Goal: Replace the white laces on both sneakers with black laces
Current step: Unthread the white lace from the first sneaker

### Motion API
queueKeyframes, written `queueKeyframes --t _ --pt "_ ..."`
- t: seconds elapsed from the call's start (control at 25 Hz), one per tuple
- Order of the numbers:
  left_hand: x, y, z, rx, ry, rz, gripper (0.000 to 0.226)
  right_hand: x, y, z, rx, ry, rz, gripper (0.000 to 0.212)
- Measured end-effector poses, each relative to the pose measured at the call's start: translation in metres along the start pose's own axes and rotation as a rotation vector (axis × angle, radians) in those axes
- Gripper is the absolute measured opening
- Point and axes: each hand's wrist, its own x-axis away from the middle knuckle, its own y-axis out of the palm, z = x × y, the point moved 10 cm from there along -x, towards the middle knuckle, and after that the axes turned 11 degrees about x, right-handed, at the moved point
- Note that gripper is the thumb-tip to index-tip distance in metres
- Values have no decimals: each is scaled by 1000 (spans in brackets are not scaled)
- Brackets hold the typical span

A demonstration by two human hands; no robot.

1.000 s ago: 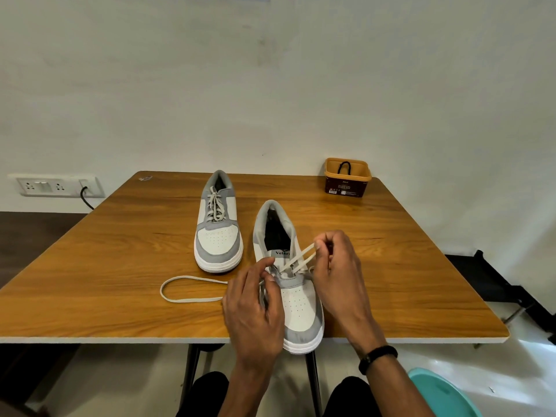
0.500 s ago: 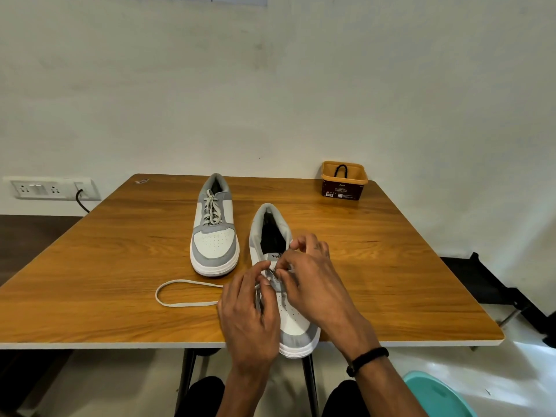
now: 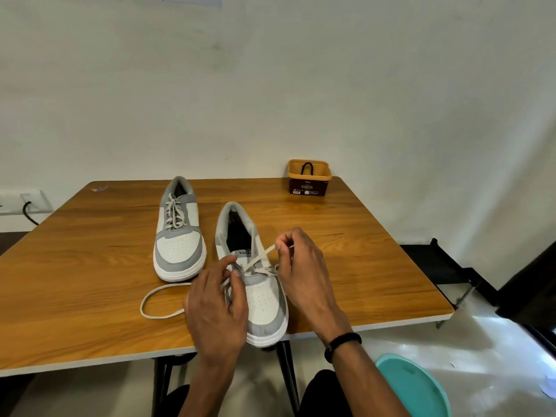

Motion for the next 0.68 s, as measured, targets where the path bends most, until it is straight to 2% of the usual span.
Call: queueKeyframes --t 0.04,0.16,0.24,0.32,0.44,0.56,0.68 --pt "-5 4 0 -30 16 -20 27 0 0 1 -13 3 -8 2" --pt "-24 18 -2 -44 49 -83 27 -3 8 -10 39 -62 -95 33" --pt "-37 24 -6 -28 69 -115 28 -9 18 -23 105 -127 -141 42" --pt "-45 26 -9 -6 94 -145 28 -16 35 -29 169 -159 -201 39" --pt "-48 26 -11 6 120 -165 29 -26 60 -24 250 -113 -292 26" --pt "-46 25 -12 14 119 -161 30 -25 71 -22 246 -114 -231 19" --pt "-45 25 -14 21 106 -162 32 -15 71 -18 147 -87 -77 16"
